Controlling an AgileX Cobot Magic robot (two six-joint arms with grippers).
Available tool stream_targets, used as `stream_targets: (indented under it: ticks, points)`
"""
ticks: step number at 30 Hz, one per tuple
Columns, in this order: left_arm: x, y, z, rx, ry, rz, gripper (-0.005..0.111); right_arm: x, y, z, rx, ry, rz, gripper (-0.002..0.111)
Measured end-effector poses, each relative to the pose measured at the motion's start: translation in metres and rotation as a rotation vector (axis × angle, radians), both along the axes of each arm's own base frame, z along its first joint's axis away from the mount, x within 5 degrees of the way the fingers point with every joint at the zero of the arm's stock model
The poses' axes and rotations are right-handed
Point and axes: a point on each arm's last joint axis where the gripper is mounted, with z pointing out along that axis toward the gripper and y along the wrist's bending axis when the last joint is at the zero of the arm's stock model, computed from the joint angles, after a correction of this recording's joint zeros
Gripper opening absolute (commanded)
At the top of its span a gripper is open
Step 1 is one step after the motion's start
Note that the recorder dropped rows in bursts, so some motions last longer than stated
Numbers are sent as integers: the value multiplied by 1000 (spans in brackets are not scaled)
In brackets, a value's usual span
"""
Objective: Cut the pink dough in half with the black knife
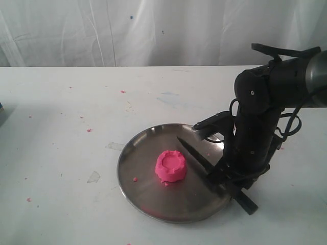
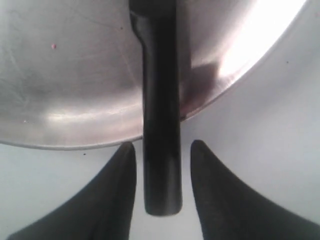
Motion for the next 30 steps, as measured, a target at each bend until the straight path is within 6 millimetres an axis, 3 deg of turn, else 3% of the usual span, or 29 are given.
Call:
stream_targets:
  ticks: [4,9,13,16,17,20,21,22,23,25,30]
  points:
    - [0,0,0,0,0,0,0,1,0,8,15,-29,-11,34]
    - [0,0,0,0,0,0,0,5,-8,41,64,-203,-70,24]
    - [0,0,0,0,0,0,0,26,-46,66,118,-396,-303,21]
    - [0,0,0,0,0,0,0,37,-85,71,135,-438,-513,21]
    - [0,0,0,0,0,0,0,39,-111,68,121,-399,-617,21]
    - [0,0,0,0,0,0,0,30,-152,48,123,-209,-674,22]
    - [0,0,0,0,0,0,0,22,-163,34,232,-64,-708,22]
    - [0,0,0,0,0,0,0,18,-165,29,299,2,-708,22]
    - [0,0,0,0,0,0,0,13,-163,20,499,134,-675,22]
    - [0,0,0,0,0,0,0,13,-156,12,711,189,-608,22]
    - [0,0,0,0,0,0,0,4,-138,-19,763,293,-509,35]
